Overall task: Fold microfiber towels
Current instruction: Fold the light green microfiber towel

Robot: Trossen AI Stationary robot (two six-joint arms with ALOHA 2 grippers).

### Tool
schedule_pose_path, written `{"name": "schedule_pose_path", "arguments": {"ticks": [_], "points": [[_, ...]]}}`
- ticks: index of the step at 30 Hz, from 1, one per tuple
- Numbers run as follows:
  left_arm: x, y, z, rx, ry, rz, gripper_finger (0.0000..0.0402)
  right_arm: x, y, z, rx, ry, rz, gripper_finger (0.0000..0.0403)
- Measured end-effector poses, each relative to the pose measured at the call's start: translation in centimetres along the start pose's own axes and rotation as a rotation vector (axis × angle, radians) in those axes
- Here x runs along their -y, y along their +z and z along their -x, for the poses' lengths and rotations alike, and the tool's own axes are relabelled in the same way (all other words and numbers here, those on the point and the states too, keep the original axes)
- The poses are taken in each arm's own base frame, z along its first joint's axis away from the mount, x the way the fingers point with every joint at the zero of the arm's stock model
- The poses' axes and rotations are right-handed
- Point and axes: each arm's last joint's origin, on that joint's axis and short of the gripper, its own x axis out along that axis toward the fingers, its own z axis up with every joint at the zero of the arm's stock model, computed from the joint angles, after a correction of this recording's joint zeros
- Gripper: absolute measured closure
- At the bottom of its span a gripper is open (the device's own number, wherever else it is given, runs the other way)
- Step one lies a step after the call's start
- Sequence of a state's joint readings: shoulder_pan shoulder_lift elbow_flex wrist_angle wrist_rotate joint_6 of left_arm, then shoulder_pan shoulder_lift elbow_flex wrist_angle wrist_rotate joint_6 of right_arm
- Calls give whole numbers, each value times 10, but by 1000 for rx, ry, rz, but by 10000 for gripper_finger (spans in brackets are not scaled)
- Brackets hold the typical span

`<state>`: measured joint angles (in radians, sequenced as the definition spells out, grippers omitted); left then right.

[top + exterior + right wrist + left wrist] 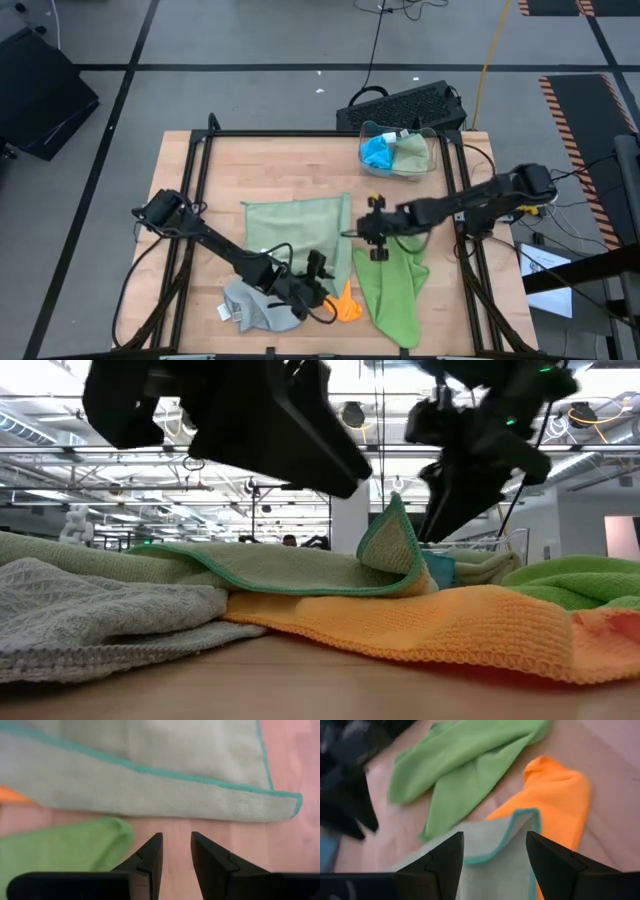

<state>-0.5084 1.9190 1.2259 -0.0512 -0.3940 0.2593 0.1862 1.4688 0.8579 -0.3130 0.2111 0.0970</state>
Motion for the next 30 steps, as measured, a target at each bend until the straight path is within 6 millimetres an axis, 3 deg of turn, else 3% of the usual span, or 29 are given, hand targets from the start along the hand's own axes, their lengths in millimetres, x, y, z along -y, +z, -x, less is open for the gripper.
{"name": "schedule_pose_path", "arguments": {"ticks": [6,11,14,17,18,20,25,30], "points": [[-5,-6,-13,24,-88,-135,183,-35,-13,8,131,-74,-109,308],[-5,-11,-31,57,-73,-241,199,-49,-17,11,172,-150,-152,308],[-7,-17,-38,43,-71,-275,250,-53,-16,13,205,-166,-165,308],[-8,-16,-37,43,-59,-263,334,-55,-13,14,240,-166,-174,308],[-7,-14,-34,37,-56,-259,364,-55,-12,15,253,-162,-178,308],[-6,-11,-24,20,-39,-243,388,-56,-11,13,267,-162,-182,308],[0,2,6,-8,21,-213,393,-54,-6,7,296,-216,-115,307],[6,11,30,-1,45,-162,390,-26,9,-1,325,-201,-64,278]]}}
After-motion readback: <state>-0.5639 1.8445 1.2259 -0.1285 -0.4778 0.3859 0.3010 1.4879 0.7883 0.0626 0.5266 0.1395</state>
